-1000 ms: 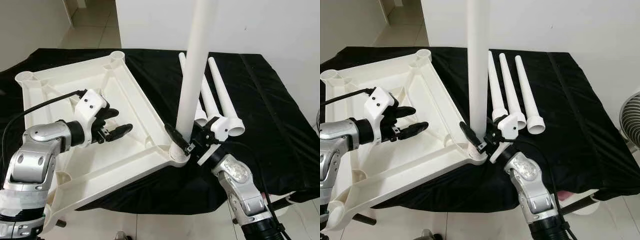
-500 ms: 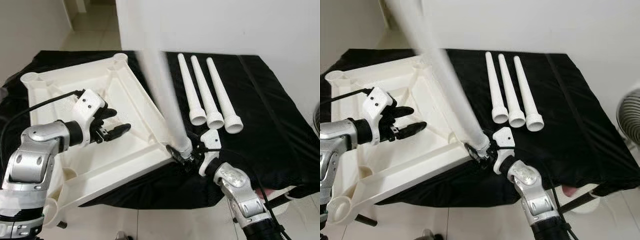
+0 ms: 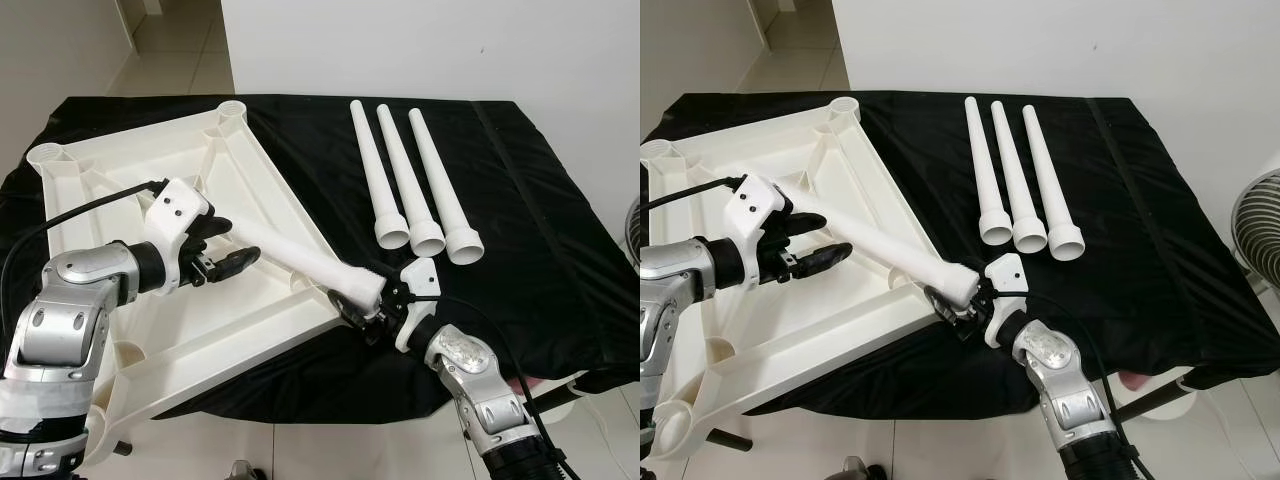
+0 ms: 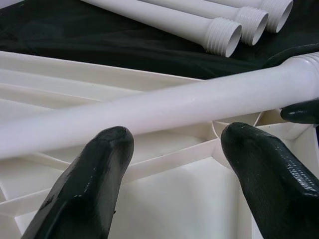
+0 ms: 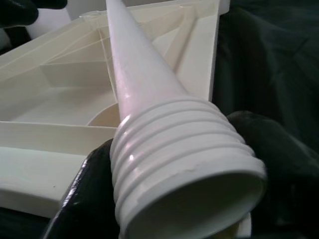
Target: Building children table
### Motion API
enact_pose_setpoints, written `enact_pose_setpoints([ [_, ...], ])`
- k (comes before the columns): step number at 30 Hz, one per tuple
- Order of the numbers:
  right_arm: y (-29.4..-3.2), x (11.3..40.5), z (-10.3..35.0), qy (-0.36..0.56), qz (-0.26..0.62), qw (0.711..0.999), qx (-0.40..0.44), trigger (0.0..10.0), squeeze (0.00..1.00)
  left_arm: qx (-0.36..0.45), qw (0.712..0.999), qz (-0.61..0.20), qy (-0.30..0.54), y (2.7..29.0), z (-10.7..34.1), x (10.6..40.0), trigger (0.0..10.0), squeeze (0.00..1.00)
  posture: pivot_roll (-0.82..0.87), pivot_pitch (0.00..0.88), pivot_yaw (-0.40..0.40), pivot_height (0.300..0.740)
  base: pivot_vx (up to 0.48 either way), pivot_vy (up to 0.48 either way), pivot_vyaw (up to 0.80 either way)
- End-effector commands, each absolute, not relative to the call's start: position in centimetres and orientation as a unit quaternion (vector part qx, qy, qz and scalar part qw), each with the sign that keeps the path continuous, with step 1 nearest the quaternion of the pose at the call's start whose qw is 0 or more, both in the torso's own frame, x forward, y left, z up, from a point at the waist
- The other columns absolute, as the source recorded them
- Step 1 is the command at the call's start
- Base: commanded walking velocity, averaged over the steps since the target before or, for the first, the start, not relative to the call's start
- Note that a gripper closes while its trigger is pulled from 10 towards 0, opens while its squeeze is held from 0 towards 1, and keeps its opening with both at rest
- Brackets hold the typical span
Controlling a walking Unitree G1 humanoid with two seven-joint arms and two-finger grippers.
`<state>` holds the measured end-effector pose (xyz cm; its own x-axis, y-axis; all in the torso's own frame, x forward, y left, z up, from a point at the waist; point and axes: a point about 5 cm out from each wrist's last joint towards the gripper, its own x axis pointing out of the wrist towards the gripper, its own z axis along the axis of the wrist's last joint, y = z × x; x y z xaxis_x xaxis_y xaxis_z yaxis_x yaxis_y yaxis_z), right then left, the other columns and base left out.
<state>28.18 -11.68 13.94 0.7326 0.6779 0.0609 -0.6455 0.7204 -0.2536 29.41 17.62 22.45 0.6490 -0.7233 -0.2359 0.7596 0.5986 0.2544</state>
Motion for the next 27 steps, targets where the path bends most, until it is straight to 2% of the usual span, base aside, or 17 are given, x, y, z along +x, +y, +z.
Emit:
enact_pose_setpoints([
  [1,-11.6,28.2,13.8,-0.072,0.365,0.921,-0.115,0.0,0.0,0.176,0.913,-0.367,0.039,18.0,22.8,29.7,10.0,0.0,0.04,0.125,0.039,0.74,0.0,0.0,0.0],
  [13,-11.5,28.7,15.2,-0.089,0.353,0.927,-0.086,0.0,0.0,0.18,0.918,-0.352,0.042,18.2,22.5,29.8,10.0,0.0,0.04,0.128,0.035,0.74,0.0,0.0,0.0],
  [16,-11.4,29.0,16.7,-0.11,0.336,0.934,-0.042,0.0,0.0,0.158,0.934,-0.32,0.024,18.3,22.9,30.2,10.0,0.0,0.04,0.127,0.031,0.74,0.0,0.0,0.0],
  [19,-11.1,29.5,20.0,-0.16,0.317,0.935,0.017,0.0,0.0,0.069,0.966,-0.25,0.019,18.7,23.8,31.4,10.0,0.0,0.04,0.126,0.032,0.74,0.0,0.0,0.0],
  [23,-11.0,29.6,20.8,-0.173,0.314,0.933,0.027,0.0,0.0,0.049,0.971,-0.233,0.021,18.8,24.0,31.7,10.0,0.0,0.04,0.126,0.032,0.74,0.0,0.0,0.0],
  [24,-10.8,29.6,21.8,-0.19,0.314,0.929,0.032,0.0,0.0,0.039,0.973,-0.229,0.017,18.7,24.1,31.8,10.0,1.0,0.04,0.121,0.034,0.74,0.0,0.0,0.0],
  [27,-10.4,29.6,22.6,-0.208,0.322,0.924,0.022,0.0,0.0,-0.007,0.974,-0.224,0.019,18.6,24.4,32.1,10.0,1.0,0.04,0.121,0.034,0.74,0.0,0.0,0.0],
])
